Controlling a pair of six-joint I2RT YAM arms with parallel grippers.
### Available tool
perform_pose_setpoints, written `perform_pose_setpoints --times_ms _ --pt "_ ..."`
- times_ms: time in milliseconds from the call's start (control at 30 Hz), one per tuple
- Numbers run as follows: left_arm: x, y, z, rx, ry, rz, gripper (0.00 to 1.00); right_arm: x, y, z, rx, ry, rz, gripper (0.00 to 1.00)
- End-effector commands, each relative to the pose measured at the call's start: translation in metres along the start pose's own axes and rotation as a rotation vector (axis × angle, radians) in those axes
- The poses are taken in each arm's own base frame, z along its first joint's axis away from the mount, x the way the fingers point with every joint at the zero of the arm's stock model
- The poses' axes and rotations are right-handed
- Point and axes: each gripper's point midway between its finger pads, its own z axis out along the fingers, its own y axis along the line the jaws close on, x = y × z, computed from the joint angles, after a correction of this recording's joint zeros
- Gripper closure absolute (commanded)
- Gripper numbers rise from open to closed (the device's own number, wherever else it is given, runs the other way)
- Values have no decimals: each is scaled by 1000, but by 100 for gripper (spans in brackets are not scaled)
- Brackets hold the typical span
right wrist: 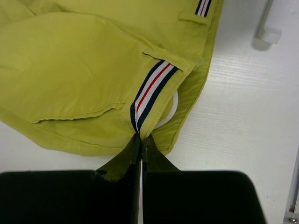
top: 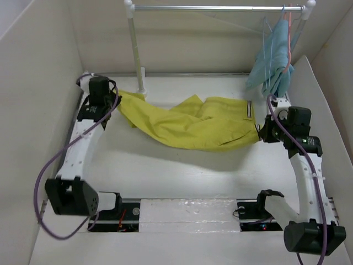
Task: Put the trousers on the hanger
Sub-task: Flatten out the trousers at the center of the board.
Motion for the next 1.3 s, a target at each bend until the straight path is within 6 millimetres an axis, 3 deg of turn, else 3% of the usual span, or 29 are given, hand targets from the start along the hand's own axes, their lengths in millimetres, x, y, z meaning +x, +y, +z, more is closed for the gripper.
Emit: perform_pose_setpoints --times_ms 0,67,100,167,267,367,400,433,467,500,533,567,600,633,667,767,800,833,900,933,1000,1067,1167,1267 --pt "-45 10 -71 -51 -148 43 100 -35 15 -18 -35 -96 -66 100" --pt "-40 40 -85 -133 -164 46 99 -22 22 -19 -44 -61 -68 100" --pt "-34 51 -88 -163 -163 42 89 -17 22 -19 -41 -51 -67 100" --pt "-20 85 -95 -254 -166 64 87 -1 18 -20 -5 -7 -64 100" --pt "-19 113 -112 -347 -179 117 87 24 5 -26 82 74 -71 100" --pt "-38 115 -145 -339 -260 170 84 41 2 -34 120 122 -95 100" --pt "-36 112 -145 -330 -256 203 62 43 4 -35 120 118 -95 100" --pt "-22 103 -139 -267 -187 244 53 47 1 -37 140 127 -88 100" --pt "-5 99 -123 -249 -106 304 51 45 -1 -38 150 123 -86 100" --pt "25 90 -104 -188 20 304 88 33 -3 -42 172 99 -91 100" --pt "28 75 -102 -117 34 286 88 23 -8 -50 209 74 -94 100" --pt "48 79 -85 -110 86 294 100 12 -11 -56 231 52 -101 100" --pt "60 77 -68 -92 97 258 100 -11 -22 -67 304 19 -132 100" --pt "58 75 -67 -85 90 255 100 -11 -22 -67 304 19 -133 100" --pt "68 83 -61 -119 116 242 100 -31 -22 -76 317 -30 -143 100" --pt "57 114 -64 -227 28 179 61 -54 -14 -67 257 -54 -186 100" --pt "46 130 -62 -266 -14 127 43 -57 -11 -62 234 -56 -184 100" --pt "41 134 -60 -255 -38 93 38 -60 -7 -60 217 -71 -177 100" --pt "50 148 -54 -286 -9 55 29 -63 -6 -63 223 -103 -148 100" --pt "60 142 -49 -256 30 12 26 -71 -8 -70 234 -147 -138 100" --pt "86 152 -38 -287 113 -21 24 -86 -5 -78 227 -194 -137 100" --pt "108 156 -39 -299 190 -80 24 -97 -5 -71 218 -180 -131 100" --pt "110 164 -53 -315 168 -144 23 -117 6 -75 165 -233 -144 100" --pt "111 164 -61 -357 199 -135 21 -115 11 -71 129 -234 -153 100"
